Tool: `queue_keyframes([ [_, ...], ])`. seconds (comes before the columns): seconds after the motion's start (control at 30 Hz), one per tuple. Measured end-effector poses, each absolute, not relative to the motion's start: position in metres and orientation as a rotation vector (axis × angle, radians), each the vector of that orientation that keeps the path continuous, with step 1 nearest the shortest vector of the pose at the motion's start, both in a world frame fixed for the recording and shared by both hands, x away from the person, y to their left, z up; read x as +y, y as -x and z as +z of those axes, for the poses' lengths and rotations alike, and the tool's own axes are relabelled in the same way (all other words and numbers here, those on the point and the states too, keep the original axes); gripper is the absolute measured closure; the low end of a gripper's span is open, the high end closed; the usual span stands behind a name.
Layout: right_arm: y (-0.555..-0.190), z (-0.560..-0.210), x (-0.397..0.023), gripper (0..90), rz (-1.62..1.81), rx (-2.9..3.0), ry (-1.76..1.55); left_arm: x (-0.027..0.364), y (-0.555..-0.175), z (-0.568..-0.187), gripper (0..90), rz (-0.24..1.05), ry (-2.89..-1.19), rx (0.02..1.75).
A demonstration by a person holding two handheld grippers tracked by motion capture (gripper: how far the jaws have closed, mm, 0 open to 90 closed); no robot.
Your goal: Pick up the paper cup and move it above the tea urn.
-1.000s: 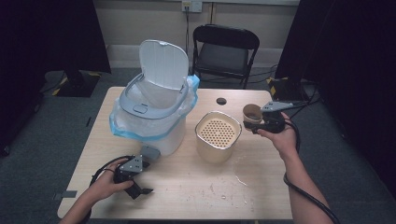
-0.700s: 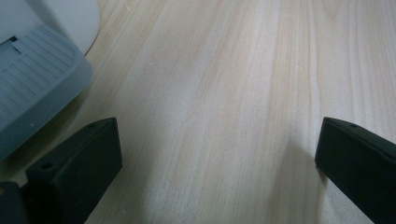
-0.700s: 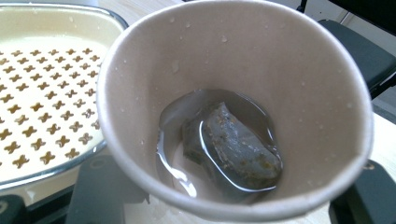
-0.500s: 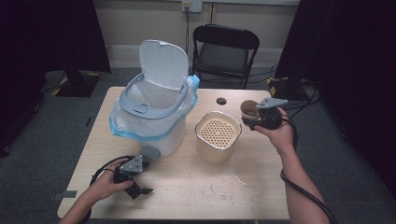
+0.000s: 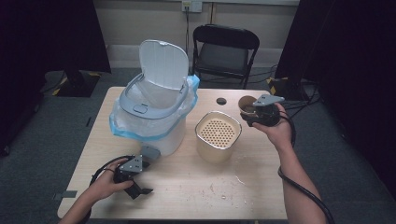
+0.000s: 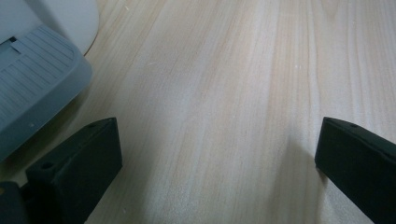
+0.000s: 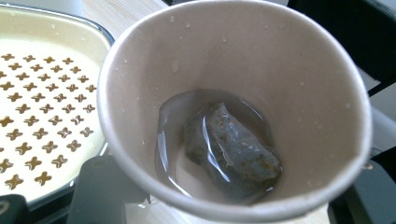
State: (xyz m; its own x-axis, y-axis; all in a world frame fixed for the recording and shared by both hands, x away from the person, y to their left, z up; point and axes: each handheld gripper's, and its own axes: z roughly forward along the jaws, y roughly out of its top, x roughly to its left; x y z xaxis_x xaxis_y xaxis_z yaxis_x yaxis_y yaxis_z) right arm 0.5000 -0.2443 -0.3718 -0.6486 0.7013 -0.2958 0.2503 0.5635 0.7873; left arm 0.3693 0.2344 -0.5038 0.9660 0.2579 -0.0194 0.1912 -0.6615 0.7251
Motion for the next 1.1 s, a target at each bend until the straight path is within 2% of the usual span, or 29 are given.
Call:
queue_keyframes([
  [1.1,-0.509,-0.364,-0.224,37.0,0.923,2.158,-0.564,0.235,-0.370,-0.504,0.0,0.104,-2.312,0.309],
])
